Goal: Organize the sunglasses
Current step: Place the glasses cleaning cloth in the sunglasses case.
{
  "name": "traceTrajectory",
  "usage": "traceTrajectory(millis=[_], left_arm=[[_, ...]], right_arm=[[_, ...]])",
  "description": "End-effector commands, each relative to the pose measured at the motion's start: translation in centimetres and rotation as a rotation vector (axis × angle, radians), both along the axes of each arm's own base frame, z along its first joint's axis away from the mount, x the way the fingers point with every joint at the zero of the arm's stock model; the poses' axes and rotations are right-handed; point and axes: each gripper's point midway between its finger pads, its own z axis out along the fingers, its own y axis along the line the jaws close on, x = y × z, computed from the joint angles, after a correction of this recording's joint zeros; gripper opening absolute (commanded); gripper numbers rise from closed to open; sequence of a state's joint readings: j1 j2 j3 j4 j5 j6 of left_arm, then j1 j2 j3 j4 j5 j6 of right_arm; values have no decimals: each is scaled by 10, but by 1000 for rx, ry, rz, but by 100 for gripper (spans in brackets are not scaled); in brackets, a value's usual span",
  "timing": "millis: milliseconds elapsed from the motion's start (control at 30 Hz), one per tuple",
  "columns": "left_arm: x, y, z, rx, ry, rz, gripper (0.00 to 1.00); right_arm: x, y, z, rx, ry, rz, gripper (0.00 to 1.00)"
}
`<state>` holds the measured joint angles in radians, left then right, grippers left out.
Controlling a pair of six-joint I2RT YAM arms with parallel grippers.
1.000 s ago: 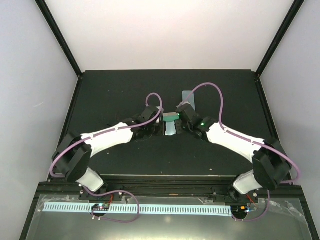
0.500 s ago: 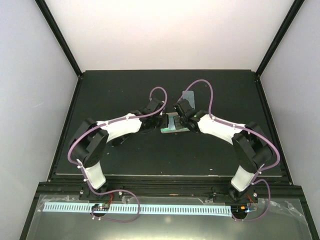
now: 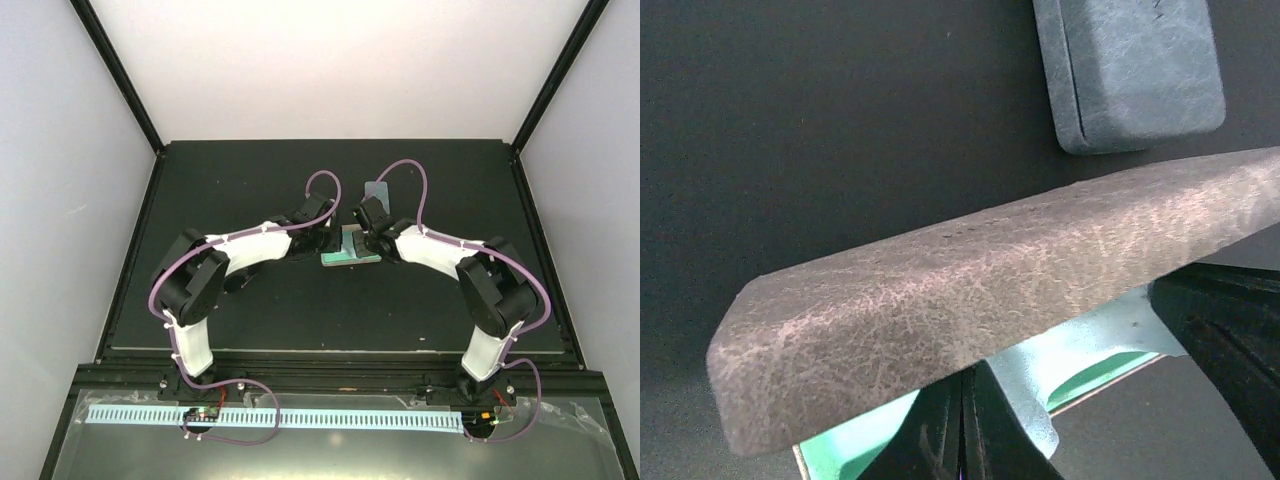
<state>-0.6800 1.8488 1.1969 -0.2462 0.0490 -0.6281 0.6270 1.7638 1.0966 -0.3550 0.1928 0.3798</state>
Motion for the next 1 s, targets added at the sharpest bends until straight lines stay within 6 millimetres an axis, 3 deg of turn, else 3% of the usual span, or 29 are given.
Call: traceTrajectory(millis=[0, 567, 967], left_arm=[[5, -1, -5, 15, 9, -14, 2], [1, 4, -7, 33, 18, -20, 1], [0, 10, -16, 53, 33, -11, 2]], right_arm=[[3, -1, -2, 9, 9, -9, 1], [-5, -22, 4, -39, 26, -98, 1], [-2, -12, -10, -29, 63, -73, 1]])
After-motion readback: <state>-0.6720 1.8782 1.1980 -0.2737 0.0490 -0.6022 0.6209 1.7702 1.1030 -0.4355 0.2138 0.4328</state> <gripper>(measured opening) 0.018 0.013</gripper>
